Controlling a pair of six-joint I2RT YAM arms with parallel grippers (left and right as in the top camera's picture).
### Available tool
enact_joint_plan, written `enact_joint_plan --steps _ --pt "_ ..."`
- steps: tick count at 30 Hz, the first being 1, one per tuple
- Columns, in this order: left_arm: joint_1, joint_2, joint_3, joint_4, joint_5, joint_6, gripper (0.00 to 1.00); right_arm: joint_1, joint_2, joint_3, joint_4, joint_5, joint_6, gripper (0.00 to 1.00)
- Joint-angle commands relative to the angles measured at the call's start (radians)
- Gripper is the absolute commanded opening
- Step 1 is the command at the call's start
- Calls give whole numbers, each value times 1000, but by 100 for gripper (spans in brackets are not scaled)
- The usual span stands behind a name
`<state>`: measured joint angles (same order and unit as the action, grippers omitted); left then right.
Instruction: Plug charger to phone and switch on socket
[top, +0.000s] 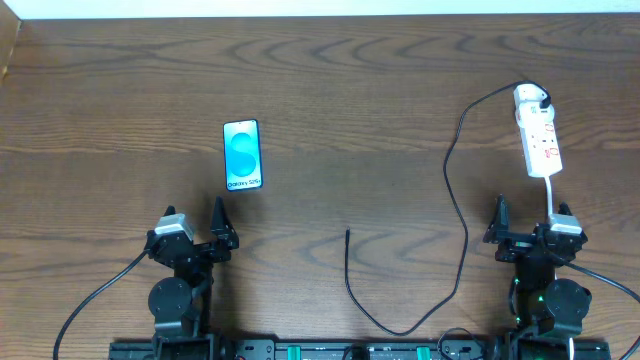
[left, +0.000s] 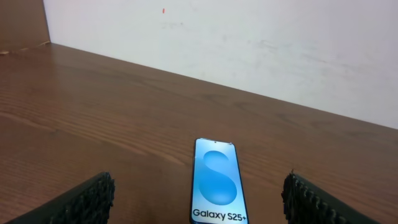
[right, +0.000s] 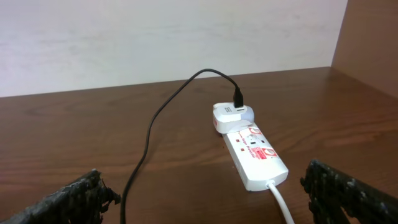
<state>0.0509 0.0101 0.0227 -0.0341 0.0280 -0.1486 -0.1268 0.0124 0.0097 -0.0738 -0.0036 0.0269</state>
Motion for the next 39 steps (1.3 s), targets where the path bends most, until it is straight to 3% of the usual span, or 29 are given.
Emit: enact_joint_plan --steps 1,39 --pt "5 -6 -19 -37 -2 17 86 -2 -7 -4 -1 9 13 99" --pt "5 -5 27 -38 32 18 86 -2 -7 -4 -1 9 13 99"
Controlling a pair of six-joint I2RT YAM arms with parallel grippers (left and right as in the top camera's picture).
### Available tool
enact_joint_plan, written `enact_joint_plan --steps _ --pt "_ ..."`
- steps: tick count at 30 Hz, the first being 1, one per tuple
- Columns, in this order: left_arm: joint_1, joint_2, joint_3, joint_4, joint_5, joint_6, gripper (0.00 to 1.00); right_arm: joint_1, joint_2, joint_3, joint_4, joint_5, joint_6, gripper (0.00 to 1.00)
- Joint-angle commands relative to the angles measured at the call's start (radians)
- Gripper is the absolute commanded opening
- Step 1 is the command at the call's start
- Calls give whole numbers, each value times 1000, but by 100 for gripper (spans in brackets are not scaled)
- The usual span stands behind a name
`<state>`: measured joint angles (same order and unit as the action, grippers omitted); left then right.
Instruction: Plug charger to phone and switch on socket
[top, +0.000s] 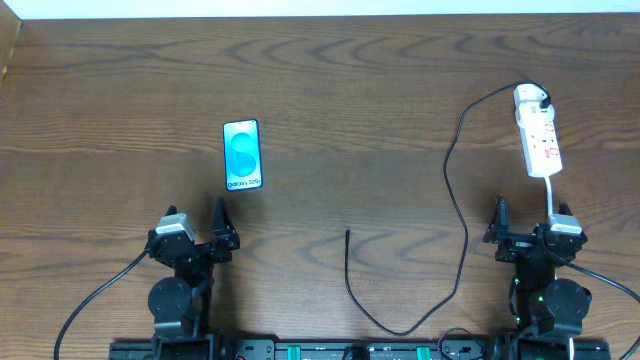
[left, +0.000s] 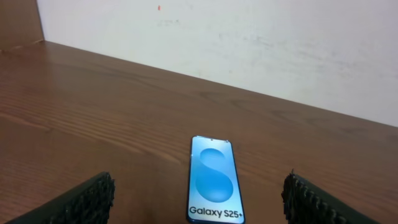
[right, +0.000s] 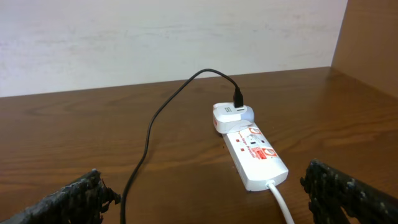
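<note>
The phone (top: 242, 155) lies face up on the table at the left, its blue screen lit; in the left wrist view the phone (left: 214, 180) sits just ahead of my open left gripper (left: 199, 199), untouched. A white power strip (top: 538, 143) lies at the far right with a white charger adapter (top: 530, 97) plugged into its far end. The black charger cable (top: 458, 215) runs from the adapter down the table, and its free plug end (top: 347, 233) rests at the middle. My right gripper (right: 208, 196) is open short of the power strip (right: 256, 155), holding nothing.
A white cord (right: 280, 199) leaves the strip's near end between the right fingers. The cable (right: 149, 134) loops over the table left of the strip. A white wall (left: 249, 43) borders the table's far edge. Left gripper (top: 195, 228) and right gripper (top: 530, 228) are near the front edge.
The left wrist view has shifted very slightly, so the phone sits a touch further left in it. Both grippers stay open and the phone, cable and strip have not moved.
</note>
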<state>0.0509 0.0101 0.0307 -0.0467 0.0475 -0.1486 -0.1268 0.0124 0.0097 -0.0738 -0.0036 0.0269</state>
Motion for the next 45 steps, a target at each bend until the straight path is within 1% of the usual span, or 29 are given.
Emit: enact_joint_plan --steps 1,4,9,12,18,25,34,38,45 --pt "5 -5 29 -25 13 18 86 -2 -7 -4 -1 9 13 99" --pt "5 -4 74 -53 13 18 86 -2 -7 -4 -1 9 13 99" --pt "5 33 199 -156 12 30 86 -2 -7 -4 -1 9 13 99" --pt "5 89 285 -200 11 54 86 -2 -7 -4 -1 9 13 99" --pt "5 229 422 -222 12 60 86 -2 -7 -4 -1 9 13 99" --pt "5 444 581 -277 13 59 86 -2 -7 -4 -1 9 13 99" --pt "5 748 875 -450 13 58 86 -2 -7 -4 -1 9 13 99" --pt "5 874 1035 -571 13 58 88 -2 -7 -4 -1 9 13 99" --pt "5 1143 1344 -808 13 58 86 -2 -7 -4 -1 9 13 99"
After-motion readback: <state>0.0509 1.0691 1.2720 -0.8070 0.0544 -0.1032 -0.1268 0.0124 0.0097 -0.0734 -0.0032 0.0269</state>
